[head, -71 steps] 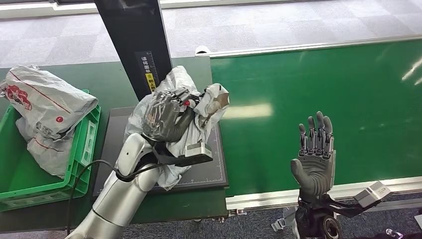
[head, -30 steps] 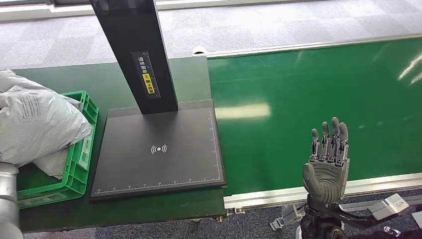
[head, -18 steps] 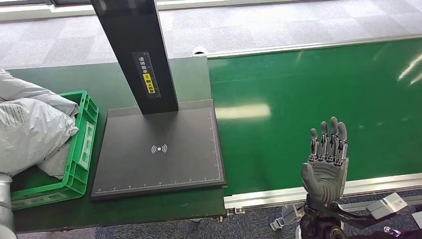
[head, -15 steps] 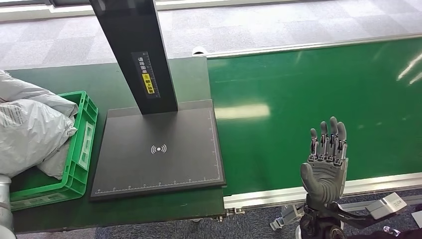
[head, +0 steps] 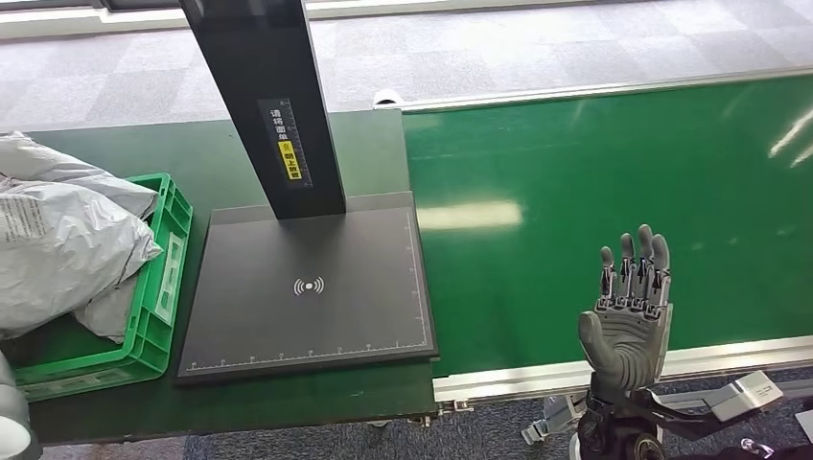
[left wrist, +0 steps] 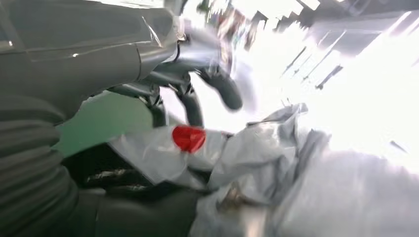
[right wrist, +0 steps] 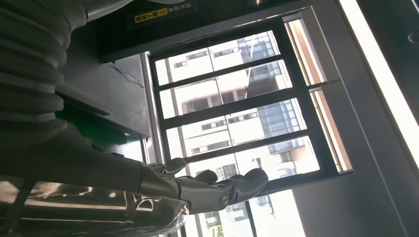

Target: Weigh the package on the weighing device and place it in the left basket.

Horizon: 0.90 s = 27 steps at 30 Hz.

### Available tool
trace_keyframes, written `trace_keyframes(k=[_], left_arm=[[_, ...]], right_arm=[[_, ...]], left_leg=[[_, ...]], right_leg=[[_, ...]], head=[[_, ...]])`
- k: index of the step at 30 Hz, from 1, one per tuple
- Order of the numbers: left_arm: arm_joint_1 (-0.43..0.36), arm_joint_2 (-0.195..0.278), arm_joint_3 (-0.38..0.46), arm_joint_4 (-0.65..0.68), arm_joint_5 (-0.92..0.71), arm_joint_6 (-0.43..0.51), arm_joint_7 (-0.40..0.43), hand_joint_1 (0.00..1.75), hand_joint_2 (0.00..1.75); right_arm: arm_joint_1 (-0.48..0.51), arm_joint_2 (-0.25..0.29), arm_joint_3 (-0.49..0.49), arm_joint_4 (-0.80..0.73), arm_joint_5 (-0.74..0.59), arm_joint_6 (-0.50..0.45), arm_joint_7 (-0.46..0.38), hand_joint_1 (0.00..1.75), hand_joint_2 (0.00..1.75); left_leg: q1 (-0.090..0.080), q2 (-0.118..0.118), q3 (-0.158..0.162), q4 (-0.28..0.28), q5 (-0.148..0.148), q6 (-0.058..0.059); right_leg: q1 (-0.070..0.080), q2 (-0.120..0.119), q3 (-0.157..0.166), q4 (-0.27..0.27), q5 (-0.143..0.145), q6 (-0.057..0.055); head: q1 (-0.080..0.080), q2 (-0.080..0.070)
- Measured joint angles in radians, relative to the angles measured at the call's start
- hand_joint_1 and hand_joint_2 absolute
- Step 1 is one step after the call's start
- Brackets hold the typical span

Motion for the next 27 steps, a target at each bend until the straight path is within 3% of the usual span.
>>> trace_keyframes(k=[8,10,12,14,19,27], left_arm=[[-0.06,-0.026,0.005,-0.034,0.229,-0.111,-0.068,0.0,1.75],[-0.069,-0.035,-0.005,-0.053,0.329,-0.162,-0.077,0.0,0.87],[-0.077,-0.046,-0.029,-0.081,0.441,-0.2,-0.077,0.0,0.87],[-0.08,-0.056,-0.065,-0.117,0.542,-0.21,-0.076,0.0,1.75],[-0.072,-0.067,-0.163,-0.197,0.683,-0.173,-0.077,0.0,1.75],[-0.064,-0.066,-0.24,-0.235,0.719,-0.136,-0.098,0.0,1.75]], right_arm=[[-0.003,0.0,0.001,0.002,0.011,-0.011,-0.004,0.0,1.75],[-0.008,0.002,0.001,0.004,0.014,-0.012,-0.002,0.0,1.75],[-0.017,0.004,0.001,0.007,0.019,-0.014,0.003,0.0,1.75],[-0.025,0.006,0.0,0.011,0.026,-0.015,0.008,0.0,1.75],[-0.034,0.008,0.0,0.018,0.033,-0.025,0.014,0.0,1.75],[-0.039,0.011,0.001,0.021,0.037,-0.034,0.017,0.0,1.75]], left_leg=[[0.0,-0.001,-0.001,0.0,0.0,0.0],[0.0,-0.001,-0.001,0.0,0.0,0.0],[0.0,-0.001,-0.001,0.0,0.0,0.0],[0.0,-0.001,-0.001,0.0,0.0,0.0],[0.0,-0.001,-0.001,0.0,0.0,0.0],[0.0,-0.001,-0.002,0.0,0.0,0.0]], right_leg=[[0.0,0.0,-0.001,0.0,0.0,0.0],[0.0,0.0,-0.001,0.0,0.0,0.0],[0.0,0.0,-0.001,0.0,0.0,0.0],[0.0,0.0,-0.001,0.0,0.0,0.0],[0.0,-0.001,-0.001,0.0,0.0,0.0],[0.0,-0.001,-0.001,0.0,0.0,0.0]], head=[[0.0,0.0],[0.0,0.0],[0.0,0.0],[0.0,0.0],[0.0,0.0],[0.0,0.0]])
